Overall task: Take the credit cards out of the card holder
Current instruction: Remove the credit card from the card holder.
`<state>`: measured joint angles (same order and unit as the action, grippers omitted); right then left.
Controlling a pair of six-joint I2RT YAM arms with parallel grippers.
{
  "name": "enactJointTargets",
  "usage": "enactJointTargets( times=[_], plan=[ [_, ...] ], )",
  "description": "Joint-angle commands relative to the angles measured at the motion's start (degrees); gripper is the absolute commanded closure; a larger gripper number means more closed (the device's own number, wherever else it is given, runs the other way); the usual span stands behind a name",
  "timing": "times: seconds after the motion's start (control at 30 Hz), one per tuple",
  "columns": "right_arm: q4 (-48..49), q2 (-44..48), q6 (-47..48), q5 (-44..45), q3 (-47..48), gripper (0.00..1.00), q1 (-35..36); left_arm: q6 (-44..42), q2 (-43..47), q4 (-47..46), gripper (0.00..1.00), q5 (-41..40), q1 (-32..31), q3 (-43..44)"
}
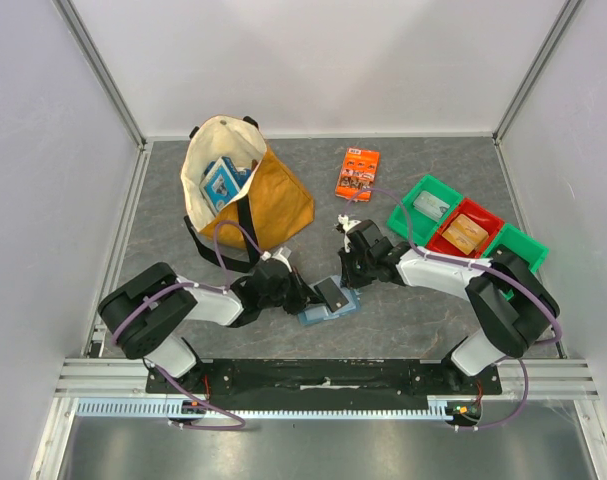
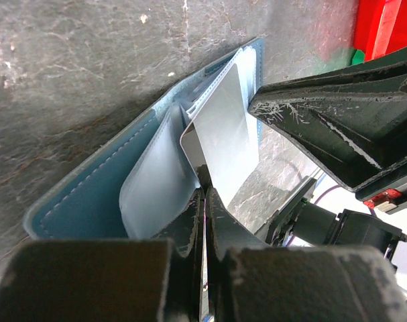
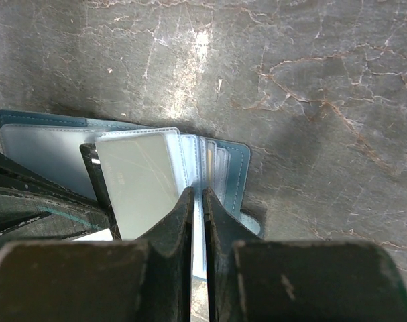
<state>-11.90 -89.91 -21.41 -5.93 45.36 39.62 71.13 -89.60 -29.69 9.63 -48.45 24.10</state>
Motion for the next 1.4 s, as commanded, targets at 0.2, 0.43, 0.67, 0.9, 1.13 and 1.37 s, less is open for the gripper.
enactJointTargets(
  times=[0.2,0.43,0.67,0.9,1.13,1.37],
  plan=[
    [-6.4,-5.5,0.6,5.1,-2.6,0.89,0.5,4.3,2.2,0.0,0.98,1.7,0.4,-3.0],
    [-6.1,-5.2,0.1,5.6,-2.6,0.91,0.4,4.4,5.7,2.7,0.98,0.7,0.5,-4.8],
    [-5.5,-4.2,-0.1,5.6,-2.5,0.92,-0.1,3.5,9.1,3.6,0.98,1.2,1.0,-6.6],
    [-4.4,-2.1,-0.5,5.6,-2.3,0.92,-0.8,2.0,15.0,4.7,0.98,1.0,1.2,-9.2],
    [-4.1,1.2,-0.7,5.3,-1.4,0.87,-0.9,-1.3,21.9,7.4,0.98,-0.2,1.2,-10.6],
    [-4.4,5.3,-0.7,4.4,-0.4,0.73,-0.9,-4.0,25.4,7.7,0.98,-0.1,1.2,-11.6]
  ],
)
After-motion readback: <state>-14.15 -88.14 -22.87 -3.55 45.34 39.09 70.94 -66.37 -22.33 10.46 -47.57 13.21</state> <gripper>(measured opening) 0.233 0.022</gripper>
